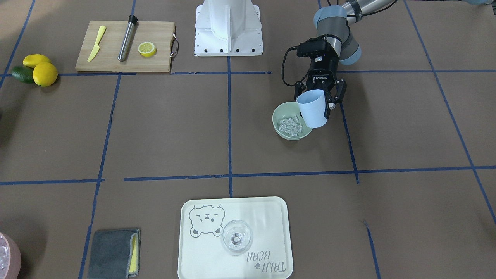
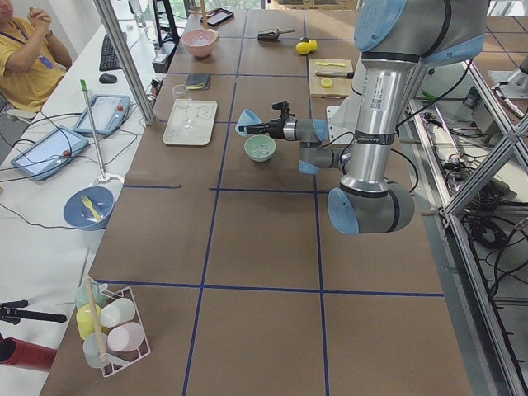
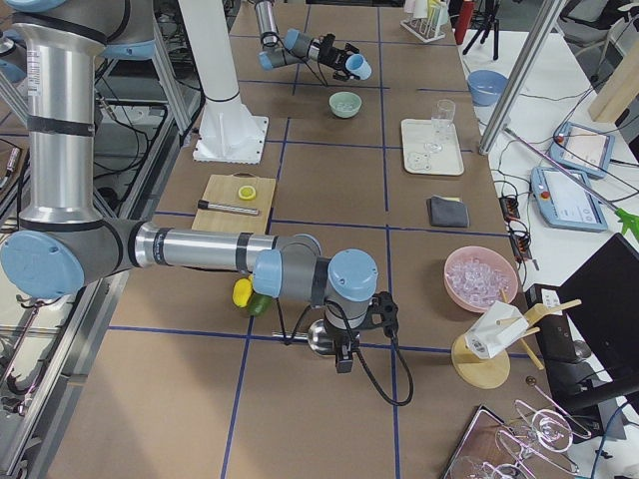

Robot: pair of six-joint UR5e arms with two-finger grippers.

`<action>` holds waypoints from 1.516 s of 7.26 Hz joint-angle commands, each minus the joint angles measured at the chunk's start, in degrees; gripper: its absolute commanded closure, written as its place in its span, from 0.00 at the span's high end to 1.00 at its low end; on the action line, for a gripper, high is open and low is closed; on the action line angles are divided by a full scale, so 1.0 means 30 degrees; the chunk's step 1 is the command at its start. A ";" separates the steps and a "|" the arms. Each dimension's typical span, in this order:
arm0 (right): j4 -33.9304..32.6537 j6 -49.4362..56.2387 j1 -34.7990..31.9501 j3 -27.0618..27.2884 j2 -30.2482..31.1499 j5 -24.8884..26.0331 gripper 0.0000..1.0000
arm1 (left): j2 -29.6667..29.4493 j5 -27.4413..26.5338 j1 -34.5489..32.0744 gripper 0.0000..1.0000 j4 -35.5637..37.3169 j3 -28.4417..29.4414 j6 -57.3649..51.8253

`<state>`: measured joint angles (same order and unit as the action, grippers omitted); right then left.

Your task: Pour ice into bowl

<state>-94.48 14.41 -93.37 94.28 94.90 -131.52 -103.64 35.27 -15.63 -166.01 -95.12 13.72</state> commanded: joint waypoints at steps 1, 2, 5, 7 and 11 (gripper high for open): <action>0.0000 0.0002 -0.0020 0.0039 -0.0021 -0.0045 1.00 | -0.0197 0.0077 0.0112 0.00 -0.0180 -0.0751 0.5224; 0.0000 0.0002 -0.0020 0.0039 -0.0050 -0.0074 1.00 | -0.0169 0.0223 0.0083 0.00 -0.0180 -0.0755 0.5705; 0.0000 0.0002 -0.0020 0.0039 -0.0021 -0.0192 1.00 | 0.2193 0.1654 -0.0150 0.00 -0.0122 -0.0755 0.8068; 0.0000 0.0002 -0.0020 0.0039 -0.0021 -0.0192 1.00 | 0.4858 0.4342 -0.1461 0.00 -0.0093 -0.0784 0.8697; 0.0000 0.0002 -0.0020 0.0068 -0.0021 -0.0192 1.00 | 0.7916 0.8722 -0.4896 0.00 -0.0295 0.1837 1.5575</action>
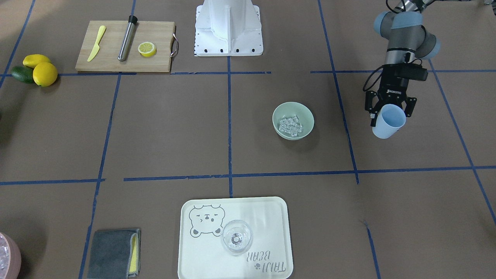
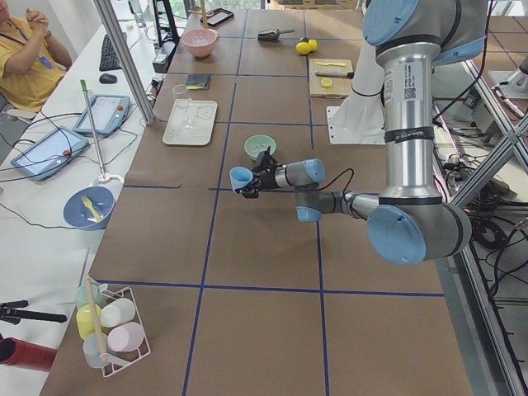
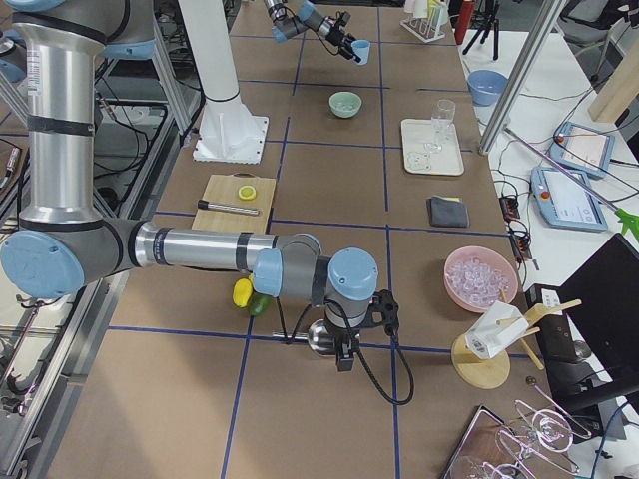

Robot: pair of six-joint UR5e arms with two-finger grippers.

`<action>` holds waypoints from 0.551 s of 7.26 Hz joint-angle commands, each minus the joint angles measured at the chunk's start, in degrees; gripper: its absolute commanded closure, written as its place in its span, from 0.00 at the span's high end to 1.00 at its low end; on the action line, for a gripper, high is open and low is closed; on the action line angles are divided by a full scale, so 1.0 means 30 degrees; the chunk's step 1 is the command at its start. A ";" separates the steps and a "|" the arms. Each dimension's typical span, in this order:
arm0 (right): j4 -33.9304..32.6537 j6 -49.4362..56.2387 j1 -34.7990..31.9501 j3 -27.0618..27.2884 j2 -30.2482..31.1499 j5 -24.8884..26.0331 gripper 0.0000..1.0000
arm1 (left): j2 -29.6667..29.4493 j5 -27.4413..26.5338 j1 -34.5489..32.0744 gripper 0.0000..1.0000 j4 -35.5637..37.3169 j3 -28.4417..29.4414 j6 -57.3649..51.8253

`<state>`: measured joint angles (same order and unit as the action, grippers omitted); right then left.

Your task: Pour ice into bowl

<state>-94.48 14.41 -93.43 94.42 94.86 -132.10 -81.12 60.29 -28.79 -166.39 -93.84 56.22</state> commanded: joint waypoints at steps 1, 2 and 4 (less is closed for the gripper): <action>0.0175 0.0000 0.0000 -0.0007 -0.0037 0.0000 1.00 | 0.0438 0.0381 -0.0510 0.00 -0.1507 0.2904 0.1736; 0.1162 -0.0029 0.0000 -0.0239 0.0050 0.0029 1.00 | 0.0874 0.0439 -0.0481 0.00 -0.3232 0.3644 0.1681; 0.1290 -0.0116 0.0000 -0.0242 0.0051 0.0029 1.00 | 0.1054 0.0526 -0.0451 0.00 -0.3396 0.3739 0.1652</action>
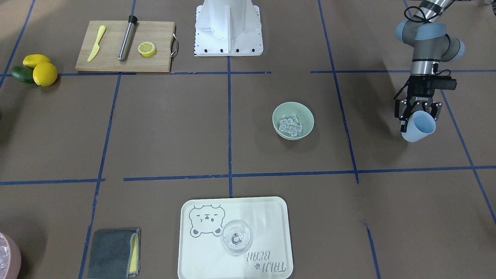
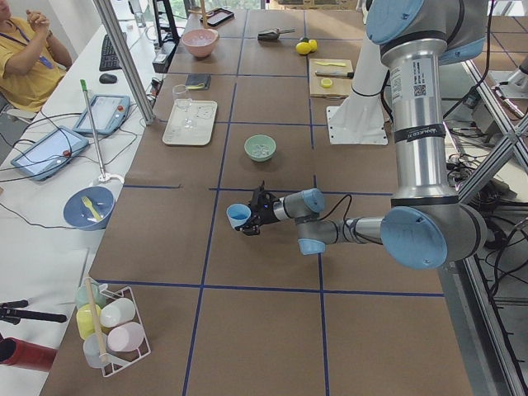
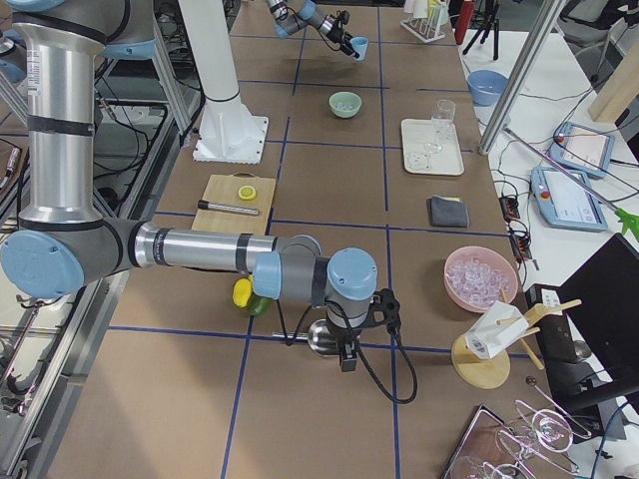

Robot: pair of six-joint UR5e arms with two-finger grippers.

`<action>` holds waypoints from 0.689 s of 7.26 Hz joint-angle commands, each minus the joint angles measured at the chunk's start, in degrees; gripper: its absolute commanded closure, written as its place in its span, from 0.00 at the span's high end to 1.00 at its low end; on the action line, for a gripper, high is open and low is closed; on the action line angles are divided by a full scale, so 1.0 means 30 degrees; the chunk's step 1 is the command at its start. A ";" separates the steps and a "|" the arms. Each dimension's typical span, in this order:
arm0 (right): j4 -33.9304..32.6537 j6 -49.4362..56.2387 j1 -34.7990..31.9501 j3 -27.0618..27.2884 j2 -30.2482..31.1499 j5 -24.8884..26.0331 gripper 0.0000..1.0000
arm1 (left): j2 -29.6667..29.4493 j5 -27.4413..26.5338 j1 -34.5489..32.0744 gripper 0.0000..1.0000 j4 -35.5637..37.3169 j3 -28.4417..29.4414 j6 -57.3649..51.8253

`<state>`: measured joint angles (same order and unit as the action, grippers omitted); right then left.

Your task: Pour ice into bowl

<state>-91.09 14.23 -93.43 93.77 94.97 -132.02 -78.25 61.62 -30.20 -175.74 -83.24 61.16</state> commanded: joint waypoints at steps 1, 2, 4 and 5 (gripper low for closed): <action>0.0186 -0.0347 0.0000 0.0002 -0.0017 -0.0026 1.00 | 0.0039 0.0145 0.0076 0.00 -0.0248 0.0266 0.0003; 0.0186 -0.0379 0.0000 0.0002 -0.0075 -0.0026 1.00 | 0.0009 0.0203 0.0163 0.00 -0.0219 0.0267 -0.0027; 0.0186 -0.0526 0.0000 0.0002 -0.0105 -0.0026 1.00 | 0.0009 0.0204 0.0193 0.19 -0.0219 0.0238 0.0002; 0.0186 -0.0526 0.0000 0.0002 -0.0105 -0.0026 1.00 | 0.0009 0.0175 0.0193 0.76 -0.0219 0.0238 0.0032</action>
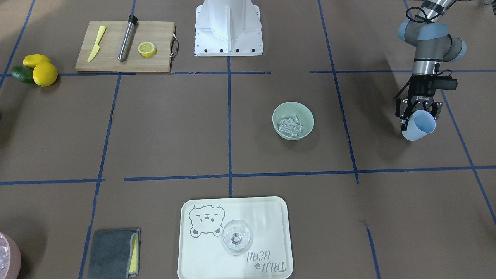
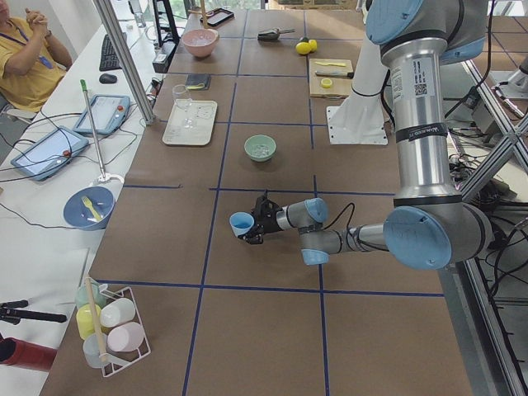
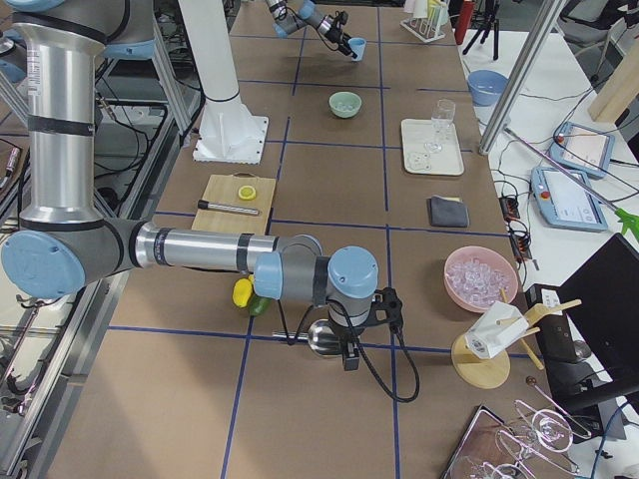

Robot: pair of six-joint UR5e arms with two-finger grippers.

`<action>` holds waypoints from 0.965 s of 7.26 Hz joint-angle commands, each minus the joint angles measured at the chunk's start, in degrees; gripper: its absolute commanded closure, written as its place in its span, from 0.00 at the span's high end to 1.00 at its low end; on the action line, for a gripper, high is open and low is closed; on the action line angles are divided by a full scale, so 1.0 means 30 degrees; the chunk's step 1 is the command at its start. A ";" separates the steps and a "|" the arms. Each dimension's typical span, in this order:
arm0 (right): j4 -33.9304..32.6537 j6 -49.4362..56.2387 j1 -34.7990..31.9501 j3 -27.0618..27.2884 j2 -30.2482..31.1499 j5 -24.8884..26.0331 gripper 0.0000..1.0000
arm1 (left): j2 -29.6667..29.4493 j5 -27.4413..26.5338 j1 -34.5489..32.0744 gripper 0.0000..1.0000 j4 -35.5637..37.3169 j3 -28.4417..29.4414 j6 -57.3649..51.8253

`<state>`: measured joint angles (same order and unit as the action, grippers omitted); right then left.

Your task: Pour ice into bowl

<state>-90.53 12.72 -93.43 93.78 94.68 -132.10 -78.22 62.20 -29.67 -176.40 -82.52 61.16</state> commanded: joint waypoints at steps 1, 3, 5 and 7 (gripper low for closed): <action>0.0001 -0.0022 -0.0001 0.0001 -0.0009 0.0000 1.00 | -0.0002 -0.0020 0.0016 1.00 -0.0028 -0.0033 0.0061; 0.0001 -0.0051 -0.0001 0.0030 -0.0009 0.0000 1.00 | 0.0027 -0.0020 0.0016 1.00 -0.0057 -0.0062 -0.0055; 0.0001 -0.0022 -0.0001 0.0001 -0.0009 0.0000 1.00 | 0.0115 0.0039 -0.0071 1.00 -0.0116 -0.0150 -0.0433; 0.0001 -0.0022 -0.0001 0.0001 -0.0009 0.0000 1.00 | 0.0815 0.1811 -0.0914 1.00 -0.0320 -0.0705 -0.0612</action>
<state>-90.53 12.65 -93.43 93.78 94.66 -132.10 -77.03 63.92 -30.60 -176.92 -83.79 59.73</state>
